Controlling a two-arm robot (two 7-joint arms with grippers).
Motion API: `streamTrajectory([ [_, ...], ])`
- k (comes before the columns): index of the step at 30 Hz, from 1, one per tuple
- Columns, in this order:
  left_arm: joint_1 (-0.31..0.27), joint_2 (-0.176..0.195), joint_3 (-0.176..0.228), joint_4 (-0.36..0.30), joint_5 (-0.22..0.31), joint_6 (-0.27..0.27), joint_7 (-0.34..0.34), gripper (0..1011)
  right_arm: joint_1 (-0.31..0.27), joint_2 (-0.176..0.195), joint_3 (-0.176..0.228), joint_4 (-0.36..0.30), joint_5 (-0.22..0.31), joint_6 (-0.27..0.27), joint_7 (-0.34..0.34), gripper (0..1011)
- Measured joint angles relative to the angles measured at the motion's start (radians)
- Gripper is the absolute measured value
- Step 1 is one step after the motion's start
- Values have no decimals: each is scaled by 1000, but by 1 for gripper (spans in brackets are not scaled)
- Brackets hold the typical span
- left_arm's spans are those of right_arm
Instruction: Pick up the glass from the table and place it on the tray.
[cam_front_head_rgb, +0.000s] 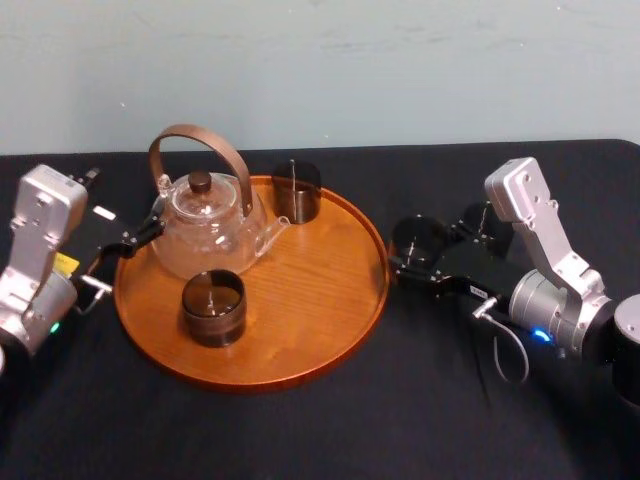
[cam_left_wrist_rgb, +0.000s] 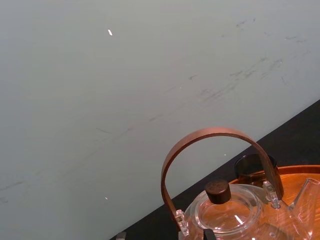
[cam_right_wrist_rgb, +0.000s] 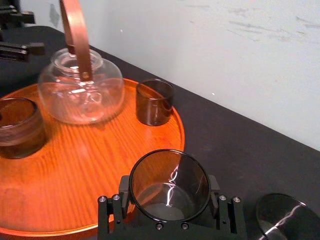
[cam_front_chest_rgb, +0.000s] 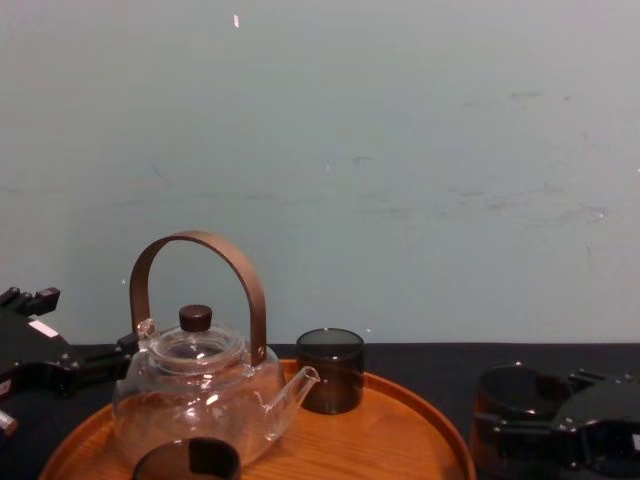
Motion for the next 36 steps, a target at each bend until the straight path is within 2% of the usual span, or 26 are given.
streamTrajectory([
  [7,0,0,0,0,0,0,0,1001,-15,8,-8,-36,18,7,15,914],
  [16,0,0,0,0,0,0,0,1001,-22,-1,-48,-64,31,9,22,914],
  [36,0,0,0,0,0,0,0,1001,23,-55,-129,-20,-8,19,7,914],
])
